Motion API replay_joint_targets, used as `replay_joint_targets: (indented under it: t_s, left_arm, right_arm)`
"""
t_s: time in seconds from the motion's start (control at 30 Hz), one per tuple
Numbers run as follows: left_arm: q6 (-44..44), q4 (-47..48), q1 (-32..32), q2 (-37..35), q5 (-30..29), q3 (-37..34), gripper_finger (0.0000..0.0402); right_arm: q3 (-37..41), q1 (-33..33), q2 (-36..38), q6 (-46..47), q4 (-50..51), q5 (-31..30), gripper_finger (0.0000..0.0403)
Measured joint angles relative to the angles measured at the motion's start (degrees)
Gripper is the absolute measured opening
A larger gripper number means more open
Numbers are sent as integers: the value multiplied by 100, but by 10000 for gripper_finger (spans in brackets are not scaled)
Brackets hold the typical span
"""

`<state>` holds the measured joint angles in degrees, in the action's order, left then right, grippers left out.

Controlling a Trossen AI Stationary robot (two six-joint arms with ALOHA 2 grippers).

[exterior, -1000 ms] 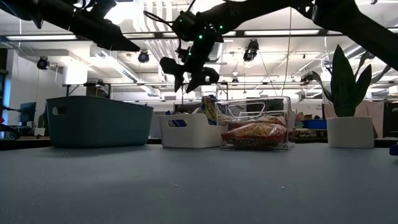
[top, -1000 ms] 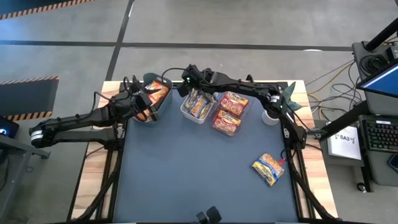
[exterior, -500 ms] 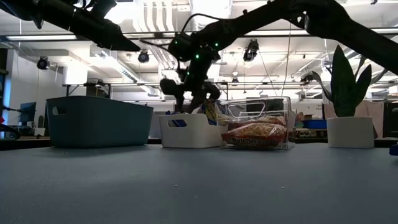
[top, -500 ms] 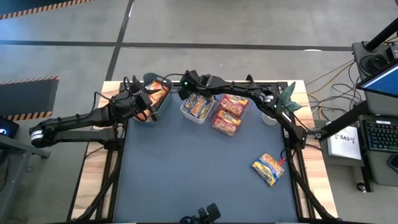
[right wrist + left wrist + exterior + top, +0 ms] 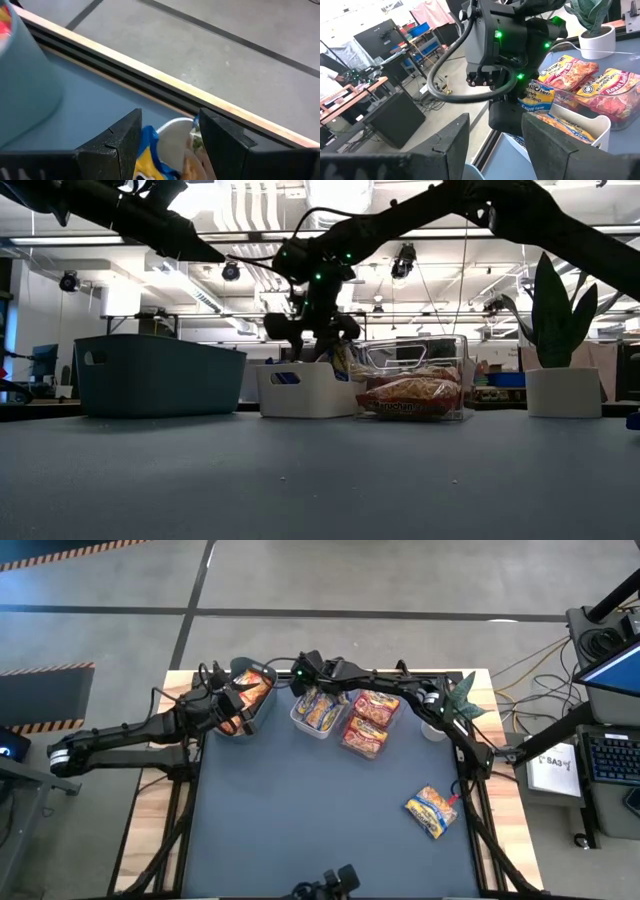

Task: Sort Maruchan noodles
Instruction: Adjust the blue noodle packs in the white bin

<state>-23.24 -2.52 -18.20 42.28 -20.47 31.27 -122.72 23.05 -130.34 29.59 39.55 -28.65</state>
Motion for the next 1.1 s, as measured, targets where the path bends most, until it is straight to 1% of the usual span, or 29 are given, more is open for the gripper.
replay_joint_targets:
  t_s: [0.33,0.47,0.67,0.97,1.1]
  left_arm:
    - [14,-48,0,0,2,0,164]
    - [14,-51,0,0,2,0,164]
    - [17,-68,0,0,2,0,164]
    - [19,-105,0,0,2,0,164]
    - [19,-110,0,0,2,0,164]
  right_arm:
    - [9,11,0,24,83,20,187]
    - [11,10,0,26,88,58,174]
    - [79,10,0,37,49,66,125]
    - [73,9,4,-214,56,81,20]
    - [-91,-6,39,-355,125,86,10]
